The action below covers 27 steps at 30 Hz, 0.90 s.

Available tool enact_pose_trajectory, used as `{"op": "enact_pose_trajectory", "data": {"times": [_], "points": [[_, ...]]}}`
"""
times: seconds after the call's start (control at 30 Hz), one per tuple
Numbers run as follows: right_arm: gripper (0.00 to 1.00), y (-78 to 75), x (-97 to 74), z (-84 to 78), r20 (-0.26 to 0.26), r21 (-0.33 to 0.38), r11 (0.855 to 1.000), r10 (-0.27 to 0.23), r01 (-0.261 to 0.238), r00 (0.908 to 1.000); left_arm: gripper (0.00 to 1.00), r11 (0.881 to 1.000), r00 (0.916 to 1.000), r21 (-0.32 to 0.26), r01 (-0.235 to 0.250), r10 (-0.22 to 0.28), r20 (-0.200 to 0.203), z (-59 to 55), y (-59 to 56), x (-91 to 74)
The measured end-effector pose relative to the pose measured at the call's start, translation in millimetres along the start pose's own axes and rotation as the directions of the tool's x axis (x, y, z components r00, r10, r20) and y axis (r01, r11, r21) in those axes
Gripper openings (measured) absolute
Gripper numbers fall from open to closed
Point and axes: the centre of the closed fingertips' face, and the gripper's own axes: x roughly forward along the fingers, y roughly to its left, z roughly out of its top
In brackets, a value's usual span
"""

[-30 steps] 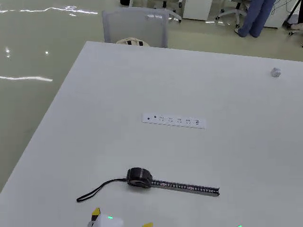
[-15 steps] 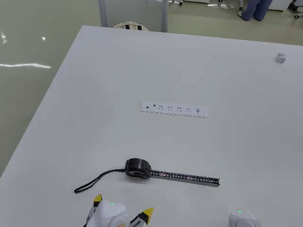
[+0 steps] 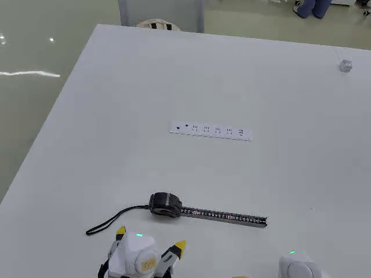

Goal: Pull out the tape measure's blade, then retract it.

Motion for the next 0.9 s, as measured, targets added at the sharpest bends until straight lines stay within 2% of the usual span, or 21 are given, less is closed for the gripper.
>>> {"op": "enact_pose_trajectory", "data": {"times": [0.5,0.53,0.8,0.9], "points": [[0.94,-3.9,7.2,1.7,-0.016,-0.023,1.000,0.007,-0.007,0.9998,0.89,1.000,0.9999,-0.003,0.003,-0.003,-0.010,1.9,-2.0,12.5],[0.94,-6.3,11.1,4.1,-0.023,-0.035,0.999,0.009,-0.010,0.9997,0.89,1.000,0.9999,0.000,0.000,0.000,-0.013,2.8,-2.0,20.9],[0.93,-10.2,15.6,4.9,-0.033,-0.046,0.999,0.012,-0.013,0.9994,0.87,1.000,0.9998,-0.006,-0.003,0.003,-0.020,1.7,-3.8,31.7],[0.93,-9.6,18.1,3.4,-0.046,-0.065,0.997,0.027,-0.030,0.9986,0.87,1.000,0.9998,-0.013,-0.005,0.005,-0.018,3.1,-4.3,34.9]]}}
